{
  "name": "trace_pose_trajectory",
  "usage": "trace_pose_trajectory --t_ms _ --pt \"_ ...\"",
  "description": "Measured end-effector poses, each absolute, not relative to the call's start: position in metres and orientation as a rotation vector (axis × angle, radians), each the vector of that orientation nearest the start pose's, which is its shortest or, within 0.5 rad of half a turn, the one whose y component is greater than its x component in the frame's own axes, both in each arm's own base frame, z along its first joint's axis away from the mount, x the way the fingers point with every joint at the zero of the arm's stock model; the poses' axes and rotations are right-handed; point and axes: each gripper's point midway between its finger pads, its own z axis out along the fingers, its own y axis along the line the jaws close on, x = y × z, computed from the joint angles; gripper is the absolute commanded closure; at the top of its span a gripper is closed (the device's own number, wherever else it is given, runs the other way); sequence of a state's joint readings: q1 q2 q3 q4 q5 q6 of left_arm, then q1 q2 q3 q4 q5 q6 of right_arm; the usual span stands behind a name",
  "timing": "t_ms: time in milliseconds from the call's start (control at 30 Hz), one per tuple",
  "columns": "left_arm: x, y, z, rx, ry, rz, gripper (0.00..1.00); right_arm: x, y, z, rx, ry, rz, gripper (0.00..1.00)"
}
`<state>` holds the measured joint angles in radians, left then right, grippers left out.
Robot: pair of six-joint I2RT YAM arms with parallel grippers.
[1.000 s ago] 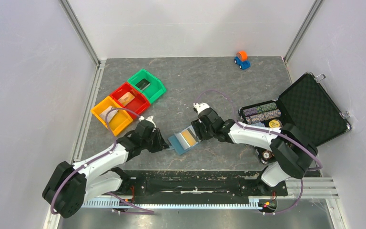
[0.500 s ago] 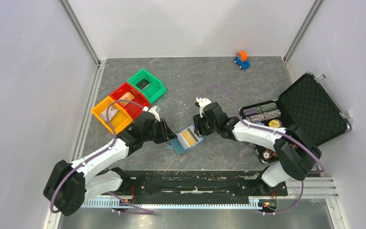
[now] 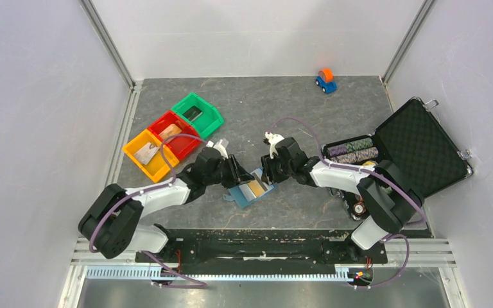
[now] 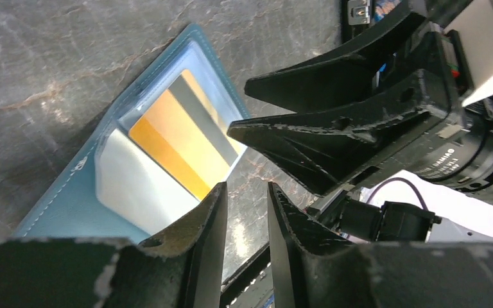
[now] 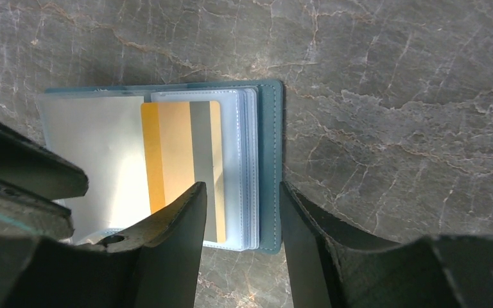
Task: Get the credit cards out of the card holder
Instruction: Remove the credit card from the card holder.
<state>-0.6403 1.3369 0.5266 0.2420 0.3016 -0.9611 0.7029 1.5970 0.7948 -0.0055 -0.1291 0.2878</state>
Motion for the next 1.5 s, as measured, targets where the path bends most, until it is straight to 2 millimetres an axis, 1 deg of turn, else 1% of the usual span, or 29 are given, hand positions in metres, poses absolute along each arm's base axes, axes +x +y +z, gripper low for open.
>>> trace_pose_trajectory --t_ms 100,200,267,400,600,700,800,1000,1133,1267,1500 --pt "0.229 -0.276 0.078 -0.208 2.392 -1.173 0.63 0.265 0.273 0.033 -0.576 2.401 0.625 0.53" --pt "0.222 -0.264 0.06 -0.249 2.421 -1.117 0.62 0.258 0.27 0.026 -0.575 2.421 0.638 0.54" --pt "0.218 -0.257 0.052 -0.267 2.435 -1.084 0.62 0.254 0.27 0.023 -0.571 2.424 0.652 0.57" --pt "0.215 -0.247 0.046 -0.289 2.429 -1.043 0.62 0.246 0.269 0.023 -0.54 2.411 0.715 0.61" --pt "0.211 -0.239 0.038 -0.306 2.433 -1.011 0.62 0.219 0.268 0.022 -0.47 2.407 0.864 0.66" --pt "0.212 -0.241 0.038 -0.3 2.419 -1.024 0.62 0.207 0.27 0.022 -0.435 2.406 0.947 0.67" --pt "0.215 -0.244 0.04 -0.289 2.4 -1.047 0.62 0.202 0.272 0.022 -0.408 2.414 0.989 0.68" --pt "0.218 -0.252 0.04 -0.265 2.38 -1.092 0.63 0.201 0.272 0.022 -0.39 2.422 0.995 0.68" --pt "0.216 -0.253 0.032 -0.263 2.406 -1.091 0.63 0.201 0.272 0.022 -0.386 2.424 0.996 0.68" --pt "0.214 -0.256 0.028 -0.254 2.419 -1.106 0.63 0.201 0.272 0.022 -0.386 2.423 0.995 0.68" --pt "0.216 -0.266 0.025 -0.221 2.418 -1.162 0.67 0.201 0.271 0.022 -0.384 2.43 0.99 0.68"
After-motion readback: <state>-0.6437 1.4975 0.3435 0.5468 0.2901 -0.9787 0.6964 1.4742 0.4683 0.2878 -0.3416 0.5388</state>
